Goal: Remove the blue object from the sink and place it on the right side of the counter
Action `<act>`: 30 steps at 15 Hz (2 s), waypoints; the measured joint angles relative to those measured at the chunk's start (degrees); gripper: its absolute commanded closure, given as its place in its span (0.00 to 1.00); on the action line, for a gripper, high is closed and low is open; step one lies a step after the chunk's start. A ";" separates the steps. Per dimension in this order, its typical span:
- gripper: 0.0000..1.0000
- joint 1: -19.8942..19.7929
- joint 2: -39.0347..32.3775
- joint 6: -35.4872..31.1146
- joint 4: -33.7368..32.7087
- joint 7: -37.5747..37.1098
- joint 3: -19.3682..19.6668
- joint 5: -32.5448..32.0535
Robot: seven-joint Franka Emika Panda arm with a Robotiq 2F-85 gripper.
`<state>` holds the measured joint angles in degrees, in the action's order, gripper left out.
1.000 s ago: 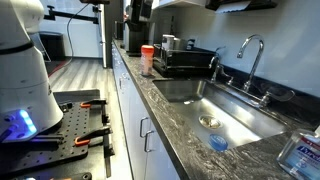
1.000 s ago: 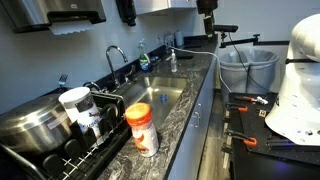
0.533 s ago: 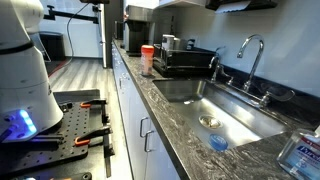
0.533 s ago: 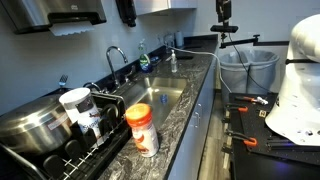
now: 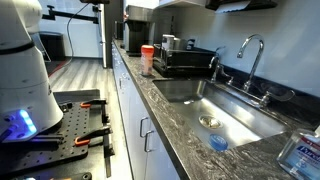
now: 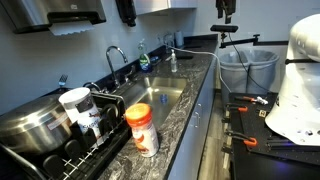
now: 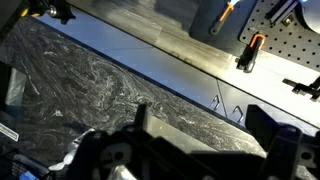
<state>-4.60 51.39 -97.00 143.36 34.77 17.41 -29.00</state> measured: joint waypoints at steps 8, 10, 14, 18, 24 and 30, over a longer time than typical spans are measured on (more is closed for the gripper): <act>0.00 0.20 0.00 -0.21 0.02 0.02 0.18 0.00; 0.00 1.09 -0.02 -1.96 0.00 1.07 0.62 0.00; 0.00 4.33 -1.29 -9.75 -0.35 7.06 1.92 0.02; 0.00 7.47 -6.11 -17.10 -2.29 12.53 2.90 1.84; 0.00 9.43 -18.19 -22.34 -9.06 19.37 2.18 7.71; 0.00 8.57 -26.90 -26.27 -12.72 35.81 2.38 13.10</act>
<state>3.97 24.49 -123.26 130.63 70.57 19.79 -15.91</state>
